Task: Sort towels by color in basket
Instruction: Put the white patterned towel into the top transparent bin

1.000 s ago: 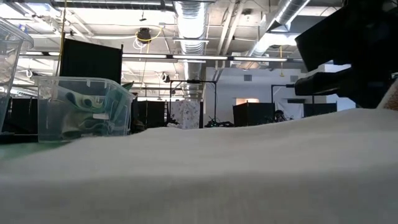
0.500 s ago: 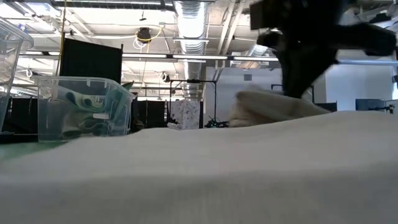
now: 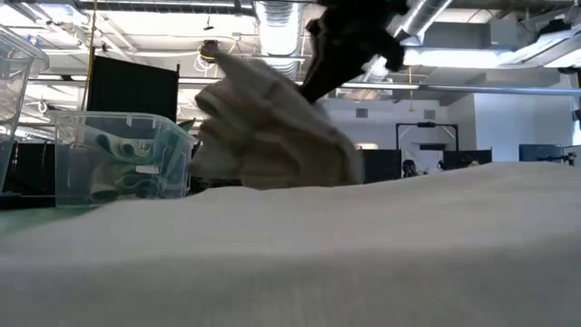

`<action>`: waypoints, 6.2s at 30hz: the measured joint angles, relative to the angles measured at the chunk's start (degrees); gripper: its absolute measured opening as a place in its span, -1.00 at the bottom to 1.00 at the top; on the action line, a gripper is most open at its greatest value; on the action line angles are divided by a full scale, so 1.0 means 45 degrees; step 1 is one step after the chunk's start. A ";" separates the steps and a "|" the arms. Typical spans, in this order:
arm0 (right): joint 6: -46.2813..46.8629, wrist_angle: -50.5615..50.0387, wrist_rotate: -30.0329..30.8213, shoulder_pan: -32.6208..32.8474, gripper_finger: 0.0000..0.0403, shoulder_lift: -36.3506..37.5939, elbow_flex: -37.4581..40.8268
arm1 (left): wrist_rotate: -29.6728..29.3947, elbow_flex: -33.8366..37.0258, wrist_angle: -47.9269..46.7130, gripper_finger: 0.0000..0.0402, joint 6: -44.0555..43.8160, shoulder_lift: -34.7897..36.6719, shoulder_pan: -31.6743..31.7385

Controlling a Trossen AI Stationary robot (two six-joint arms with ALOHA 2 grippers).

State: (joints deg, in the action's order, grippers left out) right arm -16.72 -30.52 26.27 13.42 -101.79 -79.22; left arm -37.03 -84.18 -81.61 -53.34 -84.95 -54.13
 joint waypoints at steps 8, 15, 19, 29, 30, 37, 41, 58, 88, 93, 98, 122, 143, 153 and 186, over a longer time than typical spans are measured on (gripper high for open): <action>-0.1032 0.1941 -0.1113 -0.1647 -0.83 -0.0410 0.0162 | -0.0791 0.0000 -0.0340 0.23 0.0005 -0.0010 0.0000; -0.2757 0.5205 -0.1642 -0.2417 -0.88 -0.0362 0.0135 | -0.1016 0.0000 -0.0982 0.23 -0.0670 -0.0010 0.0000; -0.3316 0.6251 -0.2604 -0.2920 -0.88 -0.0347 -0.0267 | -0.1015 0.0000 -0.1159 0.23 -0.0908 -0.0010 0.0000; -0.3728 0.8282 -0.4944 -0.4204 -0.88 -0.0323 -0.1865 | -0.1011 0.0000 -0.1153 0.23 -0.0942 -0.0010 0.0000; -0.3723 0.8514 -0.5186 -0.4300 -0.88 -0.0323 -0.2003 | -0.1011 0.0000 -0.1152 0.23 -0.0952 -0.0010 0.0000; -0.3089 1.0945 -0.7131 -0.4979 -0.88 -0.0569 -0.2700 | -0.1077 0.0000 -0.1131 0.23 -0.0971 -0.0010 0.0000; -0.2617 1.1592 -0.7644 -0.5309 -0.88 -0.1633 -0.3562 | -0.1108 0.0000 -0.1110 0.23 -0.0971 -0.0010 0.0000; -0.0774 1.1332 -0.9626 -0.6664 -0.88 -0.7069 -1.0871 | -0.1161 0.0000 -0.1237 0.23 -0.1815 -0.0005 0.0000; 0.0642 0.7524 -1.0527 -0.7186 0.03 -0.9324 -1.1628 | -0.0989 0.0005 -0.1865 0.23 -0.3128 0.0000 -0.0078; 0.0609 0.7162 -1.0494 -0.7186 0.24 -0.9169 -1.1625 | -0.1702 0.0005 -0.1858 0.23 -0.2820 0.0000 0.0167; 0.0292 0.6518 -1.0211 -0.7182 0.25 -0.8688 -1.1623 | -0.2183 0.0005 -0.1862 0.23 -0.2131 0.0000 0.0578; -0.1691 -0.4119 -0.7400 -0.7037 0.15 -0.2118 -1.1623 | -0.2434 0.0015 -0.1867 0.04 0.2708 0.1475 0.5342; 0.0203 -1.0836 -0.5572 -0.3007 0.15 0.1780 -1.1618 | 0.1697 0.0015 -0.1862 0.04 0.9513 0.1501 1.3567; 0.1801 -1.2614 -0.4067 -0.0868 0.15 0.1989 -1.1613 | 0.4045 0.0339 -0.0277 0.04 1.1875 0.1520 1.6625; 0.3757 -1.2188 -0.2368 0.2434 0.15 0.1947 -1.0587 | 0.6318 0.4166 0.2294 0.04 1.4016 0.1481 2.1151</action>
State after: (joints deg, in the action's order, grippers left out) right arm 0.19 -85.36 15.62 24.37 -93.02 -126.86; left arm -8.60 -65.43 -71.29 9.73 -78.28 41.05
